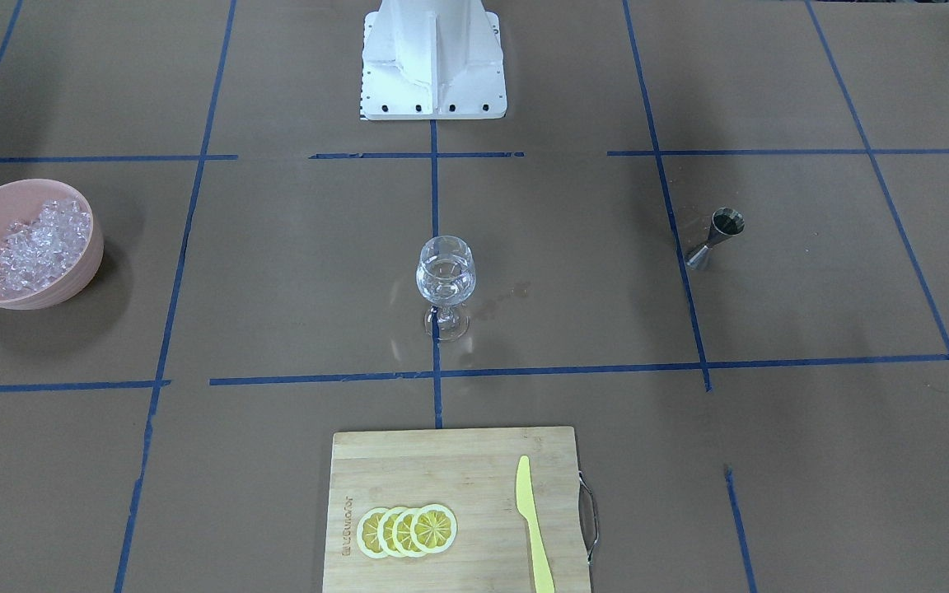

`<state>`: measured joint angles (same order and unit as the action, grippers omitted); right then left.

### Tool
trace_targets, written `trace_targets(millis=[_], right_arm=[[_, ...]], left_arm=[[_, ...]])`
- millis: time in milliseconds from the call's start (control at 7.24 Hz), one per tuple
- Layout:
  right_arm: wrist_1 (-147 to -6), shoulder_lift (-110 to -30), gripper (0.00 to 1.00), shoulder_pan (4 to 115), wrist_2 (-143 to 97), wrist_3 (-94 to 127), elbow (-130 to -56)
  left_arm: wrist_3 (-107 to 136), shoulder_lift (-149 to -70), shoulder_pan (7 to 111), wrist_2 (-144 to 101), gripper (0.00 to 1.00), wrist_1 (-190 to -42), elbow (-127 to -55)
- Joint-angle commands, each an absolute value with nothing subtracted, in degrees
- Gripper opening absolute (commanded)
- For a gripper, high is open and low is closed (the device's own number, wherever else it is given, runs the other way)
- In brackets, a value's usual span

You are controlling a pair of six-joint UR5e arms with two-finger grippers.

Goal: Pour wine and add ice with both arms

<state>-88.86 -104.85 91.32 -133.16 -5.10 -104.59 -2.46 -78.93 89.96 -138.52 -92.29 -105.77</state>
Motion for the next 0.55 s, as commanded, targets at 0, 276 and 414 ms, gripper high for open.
trace_targets(millis=[0,276,414], right_arm=[[-88.94,-104.85,1.00,91.32,-133.15,-5.10,-104.50],[-89.03,-104.94,1.00,91.32,-133.15,-5.10,-104.59],[-88.95,-104.77,1.00,91.32,-133.24,-4.92,-104.59]], left_arm=[[-2.46,-78.93,90.00,-138.52,1.00,-92.37,-106.60],[-2.46,-78.75,90.17,-138.52,1.00,-92.37,-106.87],[-2.46,-78.92,90.18,-137.82,1.00,-92.46,-107.75]])
